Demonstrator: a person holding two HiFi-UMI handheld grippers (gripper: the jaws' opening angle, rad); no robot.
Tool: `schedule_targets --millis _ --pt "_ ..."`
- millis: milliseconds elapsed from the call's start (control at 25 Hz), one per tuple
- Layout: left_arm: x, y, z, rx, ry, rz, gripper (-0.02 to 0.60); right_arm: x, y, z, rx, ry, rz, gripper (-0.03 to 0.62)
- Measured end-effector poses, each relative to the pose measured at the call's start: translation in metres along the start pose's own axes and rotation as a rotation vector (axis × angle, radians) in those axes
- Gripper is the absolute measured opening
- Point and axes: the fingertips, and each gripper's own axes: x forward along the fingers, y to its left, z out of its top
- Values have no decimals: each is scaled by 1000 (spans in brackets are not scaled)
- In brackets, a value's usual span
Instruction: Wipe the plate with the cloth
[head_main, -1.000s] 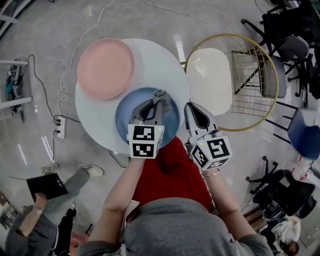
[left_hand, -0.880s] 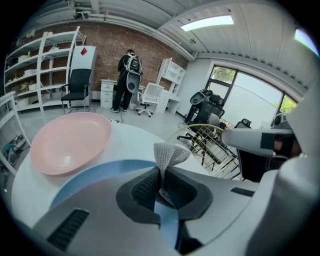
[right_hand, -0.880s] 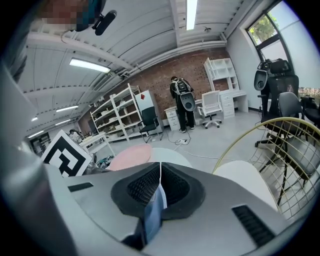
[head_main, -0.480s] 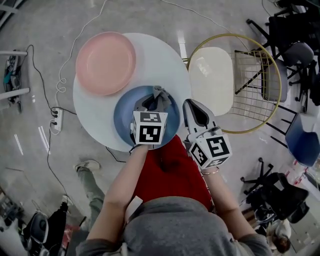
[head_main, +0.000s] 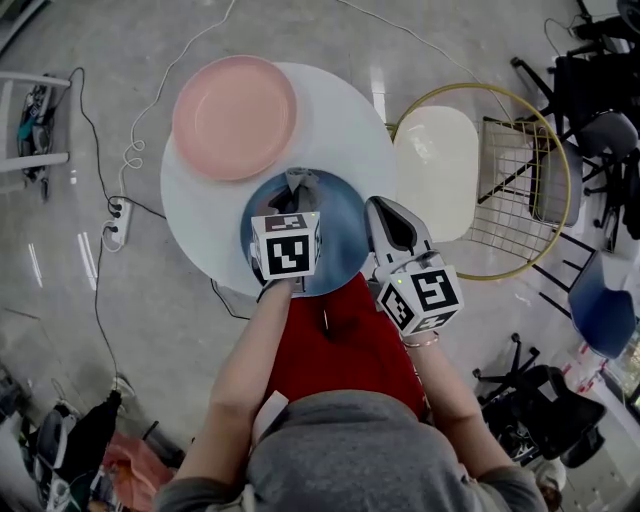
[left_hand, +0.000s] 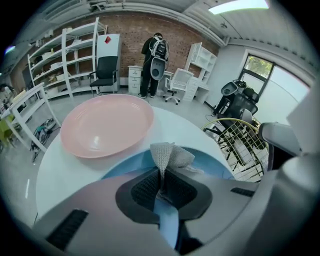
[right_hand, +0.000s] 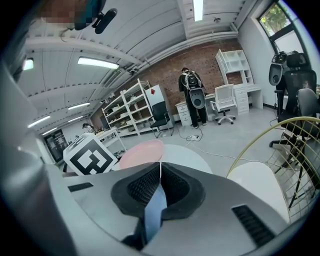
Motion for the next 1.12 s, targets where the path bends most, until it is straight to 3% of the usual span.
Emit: schedule_targets --millis 240,560,840,1120 --pt "-10 30 -6 -81 17 66 35 7 15 0 -22 12 38 29" --pt "-33 56 -20 -122 21 160 35 10 34 -1 -47 23 82 29" --pt "-56 63 -31 -115 14 179 35 1 50 -5 -59 24 94 29" --pt "-73 76 -44 -50 5 198 35 -7 52 -12 -52 3 56 29"
